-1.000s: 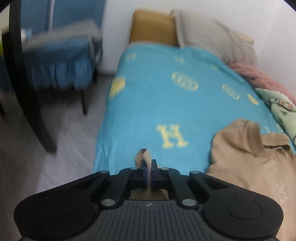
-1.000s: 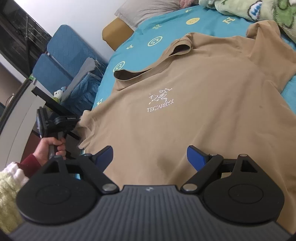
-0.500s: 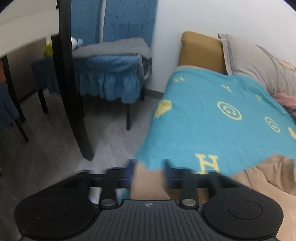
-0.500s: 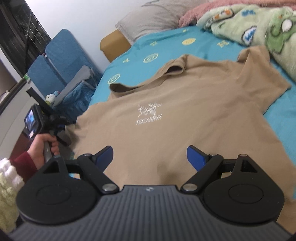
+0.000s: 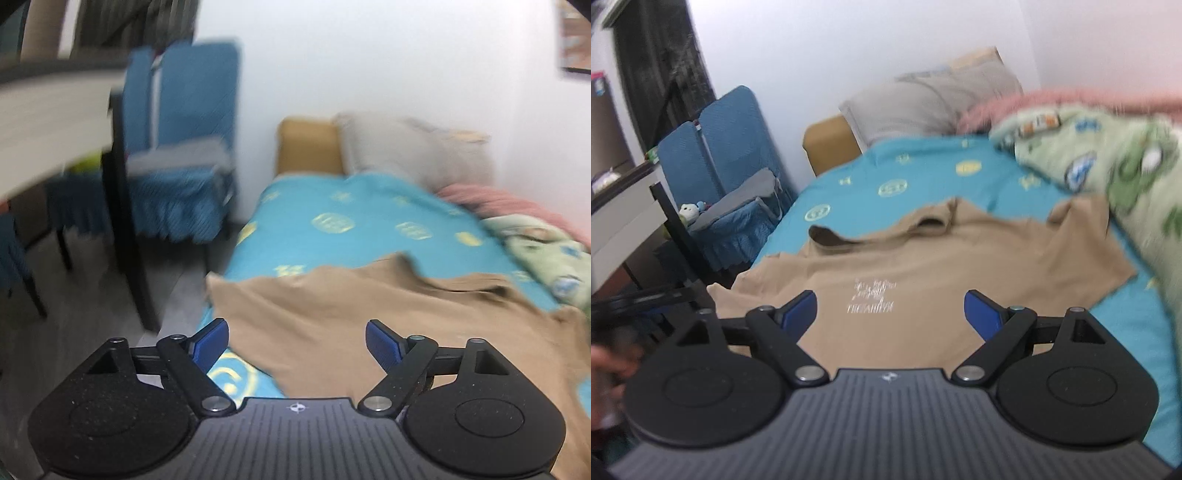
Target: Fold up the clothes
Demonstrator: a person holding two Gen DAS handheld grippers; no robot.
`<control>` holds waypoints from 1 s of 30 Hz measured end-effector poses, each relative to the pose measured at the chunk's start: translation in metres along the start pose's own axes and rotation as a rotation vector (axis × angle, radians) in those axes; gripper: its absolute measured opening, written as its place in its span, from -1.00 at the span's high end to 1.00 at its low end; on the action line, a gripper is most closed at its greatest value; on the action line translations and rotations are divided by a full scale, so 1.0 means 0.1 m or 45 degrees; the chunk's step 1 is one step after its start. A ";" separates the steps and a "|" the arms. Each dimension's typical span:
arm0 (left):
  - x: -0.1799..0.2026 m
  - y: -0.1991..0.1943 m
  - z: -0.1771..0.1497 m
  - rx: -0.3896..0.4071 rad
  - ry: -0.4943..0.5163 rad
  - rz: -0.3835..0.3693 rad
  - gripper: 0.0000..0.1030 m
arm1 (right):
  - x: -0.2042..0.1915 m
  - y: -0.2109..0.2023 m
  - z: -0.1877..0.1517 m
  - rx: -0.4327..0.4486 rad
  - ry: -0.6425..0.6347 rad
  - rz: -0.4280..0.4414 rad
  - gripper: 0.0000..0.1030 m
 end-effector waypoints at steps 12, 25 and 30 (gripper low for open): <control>0.76 -1.35 -0.47 0.042 0.154 -0.166 -0.99 | -0.05 -0.61 0.02 0.071 -0.032 -0.091 -0.71; 0.94 -1.54 -0.36 0.021 0.085 -0.119 -0.99 | -0.05 -0.94 0.11 0.114 -0.035 -0.095 -0.71; 1.13 -1.72 -0.09 0.079 0.030 -0.114 -0.99 | 0.06 -0.98 0.25 0.140 0.039 -0.121 -0.71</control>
Point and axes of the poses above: each gripper's, at about its wrist camera, not at the fingertips, and y roughly the way its jaws point, x to its right, z to its top, the point moved 3 cm from there along y, roughly the way its jaws point, and after that the axes turned 12 degrees about x, right-handed, at the moved point
